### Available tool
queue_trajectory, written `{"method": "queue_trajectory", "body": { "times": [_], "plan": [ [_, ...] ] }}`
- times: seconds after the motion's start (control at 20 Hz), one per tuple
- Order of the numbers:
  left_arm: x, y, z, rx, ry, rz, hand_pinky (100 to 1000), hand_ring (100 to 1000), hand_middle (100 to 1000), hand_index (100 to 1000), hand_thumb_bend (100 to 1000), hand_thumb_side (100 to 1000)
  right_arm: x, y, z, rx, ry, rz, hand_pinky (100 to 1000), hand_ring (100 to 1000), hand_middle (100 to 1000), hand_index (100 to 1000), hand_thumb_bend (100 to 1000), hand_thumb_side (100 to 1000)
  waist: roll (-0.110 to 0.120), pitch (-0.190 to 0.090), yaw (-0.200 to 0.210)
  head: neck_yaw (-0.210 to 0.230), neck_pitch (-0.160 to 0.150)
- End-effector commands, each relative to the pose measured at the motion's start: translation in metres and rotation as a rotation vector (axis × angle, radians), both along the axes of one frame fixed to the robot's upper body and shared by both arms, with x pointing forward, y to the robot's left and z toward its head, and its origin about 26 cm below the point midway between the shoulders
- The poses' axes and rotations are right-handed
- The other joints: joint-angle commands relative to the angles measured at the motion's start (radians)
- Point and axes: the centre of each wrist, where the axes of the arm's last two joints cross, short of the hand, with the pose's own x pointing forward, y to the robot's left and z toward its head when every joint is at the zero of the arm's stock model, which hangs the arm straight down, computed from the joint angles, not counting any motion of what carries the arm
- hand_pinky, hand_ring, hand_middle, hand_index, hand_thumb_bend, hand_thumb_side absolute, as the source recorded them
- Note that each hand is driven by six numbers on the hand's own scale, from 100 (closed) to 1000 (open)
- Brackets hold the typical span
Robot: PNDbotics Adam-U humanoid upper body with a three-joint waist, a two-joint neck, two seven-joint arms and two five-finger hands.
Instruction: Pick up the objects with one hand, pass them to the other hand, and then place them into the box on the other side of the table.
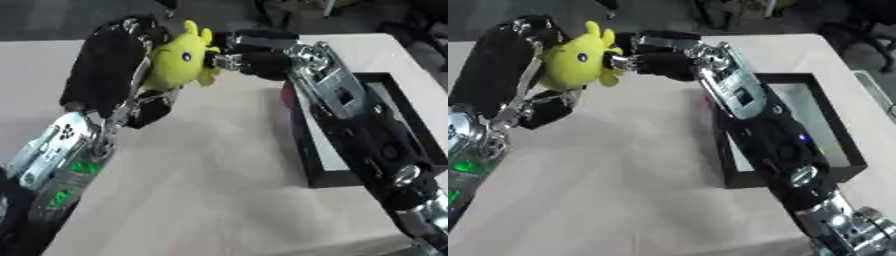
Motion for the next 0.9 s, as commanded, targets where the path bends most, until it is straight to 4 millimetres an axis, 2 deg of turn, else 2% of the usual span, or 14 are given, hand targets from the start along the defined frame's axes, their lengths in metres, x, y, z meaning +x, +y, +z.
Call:
{"method": "queue_trajectory", "body": {
  "times": [0.05,0.3,0.6,0.9],
  "plan": [
    [-0.003,-0.008,0.009,-0.005,-0.023,-0.026,694,599,520,554,215,100,-0.002,0.004,0.01,0.004,-0.015,0.019,1000,1000,1000,1000,100,695,-0.013,-0.034,-0.001,-0.002,-0.002],
    [0.006,-0.002,0.004,-0.019,-0.004,0.045,688,592,512,537,187,100,-0.003,-0.003,0.012,0.017,-0.007,0.025,1000,1000,1000,1000,100,680,-0.011,-0.034,-0.009,0.006,-0.003],
    [0.013,0.005,0.002,-0.028,-0.004,0.113,681,587,502,506,233,100,-0.008,-0.011,0.018,0.029,-0.011,0.062,1000,1000,1000,1000,100,651,-0.009,-0.034,-0.014,0.013,-0.009],
    [0.015,0.006,0.002,-0.02,-0.003,0.138,677,582,496,506,245,100,-0.012,-0.014,0.02,0.013,-0.018,0.079,1000,1000,1000,1000,100,697,-0.009,-0.034,-0.015,0.017,-0.015]
  ]
}}
